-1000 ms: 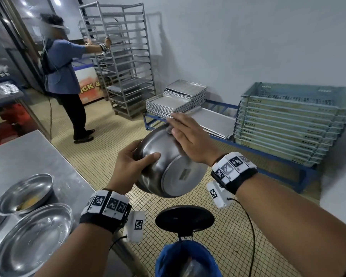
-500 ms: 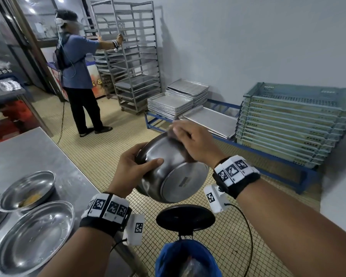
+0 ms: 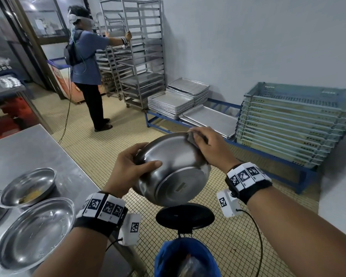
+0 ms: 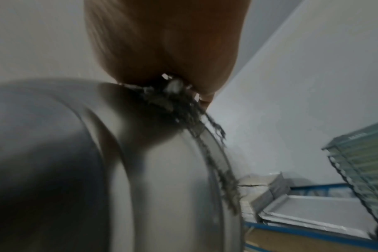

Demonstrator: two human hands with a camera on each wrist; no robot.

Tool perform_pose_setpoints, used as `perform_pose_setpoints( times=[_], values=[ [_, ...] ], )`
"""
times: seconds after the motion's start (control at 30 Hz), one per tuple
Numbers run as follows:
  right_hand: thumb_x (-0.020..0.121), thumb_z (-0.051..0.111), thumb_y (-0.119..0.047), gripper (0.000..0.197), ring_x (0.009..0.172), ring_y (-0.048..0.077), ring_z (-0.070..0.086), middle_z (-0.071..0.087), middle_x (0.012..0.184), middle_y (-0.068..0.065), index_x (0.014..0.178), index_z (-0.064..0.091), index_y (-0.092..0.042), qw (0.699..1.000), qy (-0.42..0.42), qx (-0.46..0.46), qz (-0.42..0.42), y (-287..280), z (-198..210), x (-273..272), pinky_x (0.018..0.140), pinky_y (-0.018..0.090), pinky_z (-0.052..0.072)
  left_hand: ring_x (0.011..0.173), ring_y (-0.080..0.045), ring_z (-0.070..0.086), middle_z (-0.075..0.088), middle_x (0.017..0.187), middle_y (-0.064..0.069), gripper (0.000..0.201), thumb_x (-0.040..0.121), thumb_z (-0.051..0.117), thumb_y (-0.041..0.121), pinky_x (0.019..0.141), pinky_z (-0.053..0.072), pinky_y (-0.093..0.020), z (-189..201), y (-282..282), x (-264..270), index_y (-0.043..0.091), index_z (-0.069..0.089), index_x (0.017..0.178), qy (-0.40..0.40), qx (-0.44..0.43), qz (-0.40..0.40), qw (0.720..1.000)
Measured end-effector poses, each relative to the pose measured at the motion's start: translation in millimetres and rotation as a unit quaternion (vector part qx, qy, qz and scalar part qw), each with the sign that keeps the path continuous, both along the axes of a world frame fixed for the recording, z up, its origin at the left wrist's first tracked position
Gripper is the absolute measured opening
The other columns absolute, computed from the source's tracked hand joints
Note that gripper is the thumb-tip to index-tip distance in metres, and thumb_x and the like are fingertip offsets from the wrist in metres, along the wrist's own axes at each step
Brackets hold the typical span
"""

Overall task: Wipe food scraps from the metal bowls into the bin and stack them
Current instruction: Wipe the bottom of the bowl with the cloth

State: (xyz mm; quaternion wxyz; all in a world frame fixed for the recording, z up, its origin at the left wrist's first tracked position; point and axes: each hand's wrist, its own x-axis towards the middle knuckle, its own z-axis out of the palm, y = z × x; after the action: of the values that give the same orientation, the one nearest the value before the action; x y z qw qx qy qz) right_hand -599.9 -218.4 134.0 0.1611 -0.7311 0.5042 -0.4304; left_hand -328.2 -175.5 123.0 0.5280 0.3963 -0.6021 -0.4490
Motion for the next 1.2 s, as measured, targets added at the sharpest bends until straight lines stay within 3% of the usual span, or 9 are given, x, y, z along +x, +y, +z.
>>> perform_pose_setpoints(
  times=[0.13,0.27,0.4,0.5,0.6,0.7,0.83,1.0,1.2],
  values=[
    [0.102,0.059,-0.032,0.015,0.099,0.013,0.064,0.070,0.106,-0.005,0.113,0.066,-0.024,1.000,-0.011,0.003,0.025,12,2,10,0.082,0.027,0.049,0.096,-0.035,0.078,0.079,0.105,-0.013,0.063,0.059,0.096,0.030,0.080,0.065,-0.046,4,3,-4,0.016,0.075,0.116,-0.021,0.000,-0.017,1.000],
    [0.100,0.062,-0.029,0.009,0.096,0.014,0.065,0.071,0.099,-0.006,0.103,0.070,-0.026,0.997,-0.037,0.043,0.043,9,8,4,0.087,0.038,0.053,0.094,-0.034,0.078,0.079,0.104,-0.014,0.057,0.053,0.100,0.037,0.076,0.065,-0.040,2,3,1,0.028,0.080,0.105,0.016,0.007,-0.009,1.000],
    [0.099,0.062,-0.029,0.009,0.092,0.014,0.067,0.072,0.093,-0.009,0.097,0.071,-0.028,0.995,-0.060,0.076,0.028,9,7,-2,0.088,0.047,0.055,0.092,-0.036,0.077,0.078,0.104,-0.016,0.055,0.058,0.097,0.038,0.071,0.064,-0.037,-2,7,1,0.022,0.079,0.108,0.032,0.020,0.000,0.999],
    [0.097,0.064,-0.027,0.008,0.089,0.014,0.066,0.072,0.090,-0.008,0.094,0.071,-0.029,0.998,-0.021,0.037,0.035,11,17,6,0.085,0.045,0.055,0.086,-0.028,0.078,0.079,0.096,-0.010,0.042,0.077,0.087,0.039,0.068,0.063,-0.036,7,5,-6,0.013,0.075,0.108,-0.072,0.005,0.006,0.997],
    [0.098,0.063,-0.028,0.011,0.087,0.016,0.066,0.073,0.090,-0.005,0.100,0.073,-0.023,0.998,0.030,0.001,0.060,16,24,16,0.081,0.043,0.055,0.080,-0.018,0.076,0.079,0.087,-0.001,0.011,0.095,0.078,0.030,0.072,0.062,-0.036,21,-5,-13,0.020,0.076,0.098,-0.188,-0.029,0.034,0.981],
    [0.099,0.063,-0.027,0.010,0.089,0.012,0.066,0.072,0.092,-0.008,0.101,0.072,-0.025,0.999,-0.008,0.004,0.054,16,18,15,0.083,0.042,0.055,0.076,-0.016,0.074,0.078,0.082,0.001,0.006,0.097,0.074,0.024,0.070,0.060,-0.030,26,-12,-13,0.022,0.077,0.092,-0.171,-0.041,0.071,0.982],
    [0.101,0.060,-0.030,0.012,0.097,0.012,0.065,0.072,0.101,-0.009,0.105,0.071,-0.026,0.997,-0.057,0.045,0.010,15,7,1,0.090,0.043,0.054,0.079,-0.026,0.076,0.079,0.083,-0.004,0.007,0.098,0.074,0.025,0.073,0.062,-0.042,17,-14,-8,0.021,0.078,0.095,-0.120,-0.011,0.106,0.987],
    [0.099,0.062,-0.025,0.015,0.093,0.014,0.064,0.073,0.101,-0.004,0.108,0.072,-0.022,0.996,0.059,-0.019,0.065,16,26,21,0.081,0.029,0.048,0.077,-0.020,0.076,0.079,0.081,-0.001,0.007,0.097,0.074,0.020,0.070,0.060,-0.036,14,-9,-29,0.021,0.078,0.091,-0.127,-0.032,0.094,0.987],
    [0.102,0.058,-0.031,0.012,0.095,0.008,0.065,0.072,0.100,-0.011,0.106,0.069,-0.032,0.998,-0.050,0.037,-0.006,12,12,-1,0.082,0.032,0.049,0.072,-0.022,0.074,0.079,0.082,-0.006,0.006,0.099,0.071,0.019,0.068,0.058,-0.037,11,-9,-11,0.019,0.076,0.095,-0.030,-0.002,0.148,0.989]
  ],
)
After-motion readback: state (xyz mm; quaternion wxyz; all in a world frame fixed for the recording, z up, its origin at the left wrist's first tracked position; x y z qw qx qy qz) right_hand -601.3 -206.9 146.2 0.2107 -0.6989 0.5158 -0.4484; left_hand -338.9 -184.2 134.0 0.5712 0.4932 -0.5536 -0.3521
